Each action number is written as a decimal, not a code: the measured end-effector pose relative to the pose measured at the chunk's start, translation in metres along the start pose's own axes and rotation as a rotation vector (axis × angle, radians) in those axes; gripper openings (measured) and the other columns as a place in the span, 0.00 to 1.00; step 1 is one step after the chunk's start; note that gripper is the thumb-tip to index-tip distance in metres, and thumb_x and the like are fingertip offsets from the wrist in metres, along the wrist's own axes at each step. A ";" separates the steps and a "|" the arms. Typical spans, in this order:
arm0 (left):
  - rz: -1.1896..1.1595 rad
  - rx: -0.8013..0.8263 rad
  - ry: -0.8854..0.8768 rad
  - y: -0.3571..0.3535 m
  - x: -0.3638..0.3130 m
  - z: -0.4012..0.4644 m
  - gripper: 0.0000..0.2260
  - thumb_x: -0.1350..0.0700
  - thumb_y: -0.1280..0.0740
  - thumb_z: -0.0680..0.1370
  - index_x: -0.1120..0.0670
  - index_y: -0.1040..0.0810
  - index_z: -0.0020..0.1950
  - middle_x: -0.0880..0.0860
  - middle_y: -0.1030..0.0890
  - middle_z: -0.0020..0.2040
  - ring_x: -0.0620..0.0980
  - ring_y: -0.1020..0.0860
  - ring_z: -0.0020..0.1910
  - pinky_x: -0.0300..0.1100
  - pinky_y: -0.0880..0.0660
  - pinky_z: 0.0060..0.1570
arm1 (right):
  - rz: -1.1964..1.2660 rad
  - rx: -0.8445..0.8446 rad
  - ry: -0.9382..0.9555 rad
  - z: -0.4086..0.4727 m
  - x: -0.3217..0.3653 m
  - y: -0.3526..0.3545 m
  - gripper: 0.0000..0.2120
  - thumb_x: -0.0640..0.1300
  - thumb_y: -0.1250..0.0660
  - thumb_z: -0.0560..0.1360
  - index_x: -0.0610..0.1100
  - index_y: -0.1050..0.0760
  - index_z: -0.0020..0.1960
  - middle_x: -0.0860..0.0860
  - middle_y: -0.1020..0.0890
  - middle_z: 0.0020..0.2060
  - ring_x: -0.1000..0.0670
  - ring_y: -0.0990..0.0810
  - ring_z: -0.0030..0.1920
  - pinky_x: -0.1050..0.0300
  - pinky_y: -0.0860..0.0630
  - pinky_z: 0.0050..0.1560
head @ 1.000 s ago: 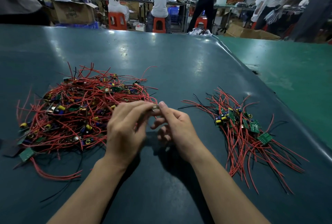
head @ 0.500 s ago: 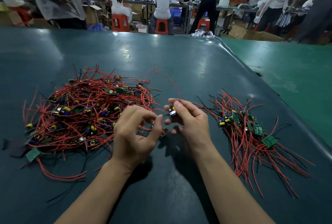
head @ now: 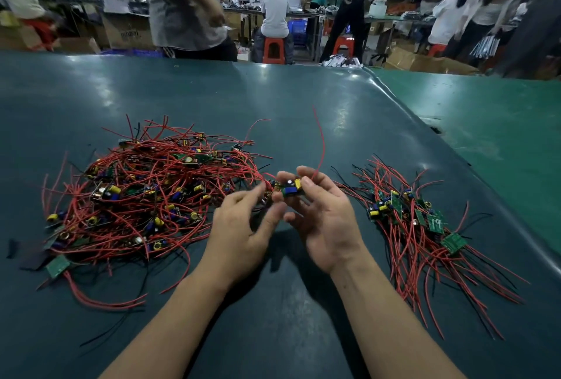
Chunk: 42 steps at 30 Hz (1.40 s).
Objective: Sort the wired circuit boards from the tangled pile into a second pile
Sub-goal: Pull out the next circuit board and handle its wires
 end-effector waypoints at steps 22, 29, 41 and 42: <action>0.147 -0.453 -0.237 0.044 -0.020 -0.013 0.12 0.57 0.32 0.73 0.56 0.18 0.55 0.49 0.18 0.47 0.53 0.24 0.48 0.50 0.30 0.51 | -0.287 -0.011 0.088 0.007 0.007 0.009 0.10 0.41 0.28 0.72 0.44 0.21 0.53 0.47 0.16 0.38 0.50 0.17 0.37 0.60 0.22 0.36; -0.070 -0.496 -0.067 0.051 -0.002 -0.012 0.12 0.52 0.36 0.77 0.56 0.22 0.56 0.52 0.17 0.40 0.59 0.19 0.38 0.53 0.22 0.39 | -0.756 0.185 0.110 0.001 -0.022 -0.018 0.07 0.37 0.29 0.75 0.34 0.20 0.52 0.47 0.18 0.40 0.54 0.22 0.41 0.57 0.25 0.44; -0.001 -0.160 -0.263 0.020 -0.017 -0.004 0.22 0.63 0.34 0.74 0.57 0.25 0.69 0.48 0.23 0.45 0.56 0.25 0.46 0.55 0.28 0.52 | -0.347 0.183 -0.068 0.002 -0.021 -0.009 0.14 0.52 0.29 0.69 0.44 0.18 0.48 0.49 0.17 0.38 0.55 0.21 0.32 0.62 0.22 0.33; 0.006 -0.140 -0.232 0.018 -0.013 -0.004 0.24 0.61 0.35 0.73 0.56 0.26 0.70 0.47 0.24 0.44 0.56 0.25 0.46 0.54 0.29 0.52 | -0.370 0.187 -0.065 0.002 -0.021 -0.008 0.12 0.50 0.28 0.68 0.44 0.18 0.47 0.50 0.16 0.38 0.55 0.22 0.32 0.62 0.22 0.33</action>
Point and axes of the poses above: each hand's wrist, its own z-axis towards the middle knuckle, its own y-axis out of the back of the hand, x = y × z, the point moved 9 cm from there along z, towards the middle knuckle
